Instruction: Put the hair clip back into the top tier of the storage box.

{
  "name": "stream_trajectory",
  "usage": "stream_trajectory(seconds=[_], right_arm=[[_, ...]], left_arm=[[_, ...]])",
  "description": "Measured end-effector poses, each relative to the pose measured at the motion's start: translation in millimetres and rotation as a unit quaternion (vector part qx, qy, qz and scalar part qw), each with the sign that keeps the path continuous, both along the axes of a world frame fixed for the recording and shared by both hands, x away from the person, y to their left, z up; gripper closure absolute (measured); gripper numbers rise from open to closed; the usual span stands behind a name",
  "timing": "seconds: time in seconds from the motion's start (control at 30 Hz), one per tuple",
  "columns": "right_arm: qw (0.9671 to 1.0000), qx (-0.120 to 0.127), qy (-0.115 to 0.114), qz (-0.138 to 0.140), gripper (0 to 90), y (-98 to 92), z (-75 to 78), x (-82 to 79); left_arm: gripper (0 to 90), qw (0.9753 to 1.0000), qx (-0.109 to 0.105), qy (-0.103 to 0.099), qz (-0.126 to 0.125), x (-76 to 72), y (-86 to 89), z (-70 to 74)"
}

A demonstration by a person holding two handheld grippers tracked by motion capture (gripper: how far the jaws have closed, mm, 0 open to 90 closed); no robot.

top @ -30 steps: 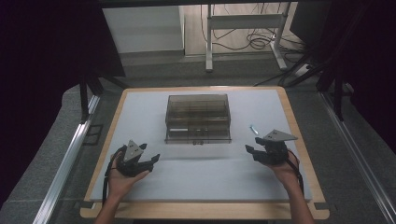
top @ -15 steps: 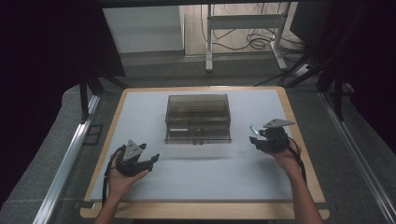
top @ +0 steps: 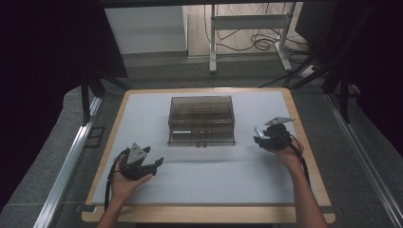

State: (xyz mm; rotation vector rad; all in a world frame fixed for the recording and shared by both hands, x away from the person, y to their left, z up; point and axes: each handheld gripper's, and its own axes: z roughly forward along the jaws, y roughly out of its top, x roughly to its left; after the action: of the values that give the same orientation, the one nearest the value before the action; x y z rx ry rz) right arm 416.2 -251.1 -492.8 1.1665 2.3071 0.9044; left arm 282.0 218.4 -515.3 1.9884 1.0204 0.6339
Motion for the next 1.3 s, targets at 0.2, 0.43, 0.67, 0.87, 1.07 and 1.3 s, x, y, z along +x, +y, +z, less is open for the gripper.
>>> stream_trajectory(seconds=[0.2,0.43,0.67,0.87,1.07,1.3], right_arm=[[0.9997,-0.019,0.01,-0.013,48.3,-1.8,-1.1,13.3],[0.9986,-0.04,0.023,-0.025,50.8,-2.0,3.7,27.2],[0.9971,-0.054,0.046,-0.029,52.2,-0.7,-0.2,39.0],[0.9969,-0.038,0.06,-0.035,55.7,-2.5,-1.2,46.9],[0.996,-0.039,0.073,-0.033,57.6,-1.6,-3.8,53.9],[0.9958,-0.034,0.078,-0.032,61.8,2.8,-4.7,58.1]], left_arm=[[33.8,1.0,-0.002,0.001,0.0,0.2,-1.7,0.2],[33.8,1.0,-0.003,0.001,-0.001,-1.0,-1.1,0.8],[33.8,1.0,-0.003,0.001,-0.001,-1.4,-0.9,1.0],[33.9,1.0,-0.004,0.001,-0.001,-1.9,-1.4,0.5],[33.8,1.0,-0.004,0.001,0.001,-2.0,-0.6,0.7],[33.7,1.0,-0.004,0.002,0.0,-2.5,-0.8,0.5]])
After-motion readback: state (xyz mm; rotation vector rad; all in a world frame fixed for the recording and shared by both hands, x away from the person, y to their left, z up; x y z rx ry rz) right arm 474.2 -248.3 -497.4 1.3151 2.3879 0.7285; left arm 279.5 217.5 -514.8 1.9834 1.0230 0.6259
